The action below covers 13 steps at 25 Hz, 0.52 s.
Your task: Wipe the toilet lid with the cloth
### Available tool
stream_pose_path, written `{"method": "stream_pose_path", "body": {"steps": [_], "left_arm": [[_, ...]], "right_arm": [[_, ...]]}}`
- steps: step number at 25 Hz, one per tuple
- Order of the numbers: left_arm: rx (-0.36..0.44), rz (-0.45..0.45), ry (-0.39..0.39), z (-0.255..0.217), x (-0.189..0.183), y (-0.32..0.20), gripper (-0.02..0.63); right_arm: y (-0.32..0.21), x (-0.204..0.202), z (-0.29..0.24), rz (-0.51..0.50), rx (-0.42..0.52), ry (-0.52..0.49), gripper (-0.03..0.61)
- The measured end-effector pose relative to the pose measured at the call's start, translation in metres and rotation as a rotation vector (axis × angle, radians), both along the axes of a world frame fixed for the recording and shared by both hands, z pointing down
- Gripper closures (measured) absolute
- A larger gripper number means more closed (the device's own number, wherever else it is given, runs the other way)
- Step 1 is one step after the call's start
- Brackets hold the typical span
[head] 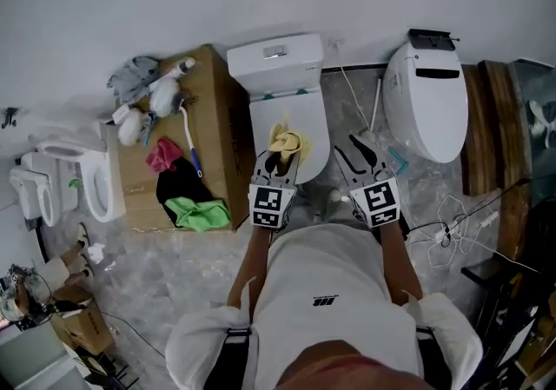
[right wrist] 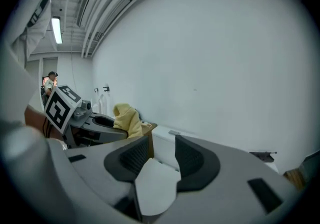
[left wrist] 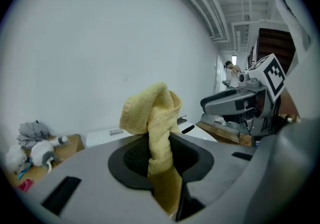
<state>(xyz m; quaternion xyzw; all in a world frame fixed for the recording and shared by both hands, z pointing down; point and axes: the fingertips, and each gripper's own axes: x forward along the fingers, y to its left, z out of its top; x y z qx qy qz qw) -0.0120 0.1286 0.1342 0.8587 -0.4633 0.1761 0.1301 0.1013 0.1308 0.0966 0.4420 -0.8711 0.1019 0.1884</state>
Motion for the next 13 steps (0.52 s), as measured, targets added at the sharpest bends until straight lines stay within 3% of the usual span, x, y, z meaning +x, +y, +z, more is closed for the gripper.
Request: {"method": "stream_pose_path", "body": {"steps": [4, 9, 13], "left_arm": [[0.068, -0.053, -0.062, -0.033, 0.012, 0.011, 0.509], [0.114, -0.156, -0.082, -0.071, 0.006, 0.045, 0.509], [0.161, -0.183, -0.099, -0.088, 0.008, 0.069, 0.509]], "right_arm": [[0.001, 0.017, -0.032, -0.050, 0.074, -0.031, 0.402], [0.019, 0.031, -0.062, -0.109, 0.124, -0.070, 0.402], [0.040, 0.027, -0.074, -0.158, 0.142, -0.072, 0.402]]}}
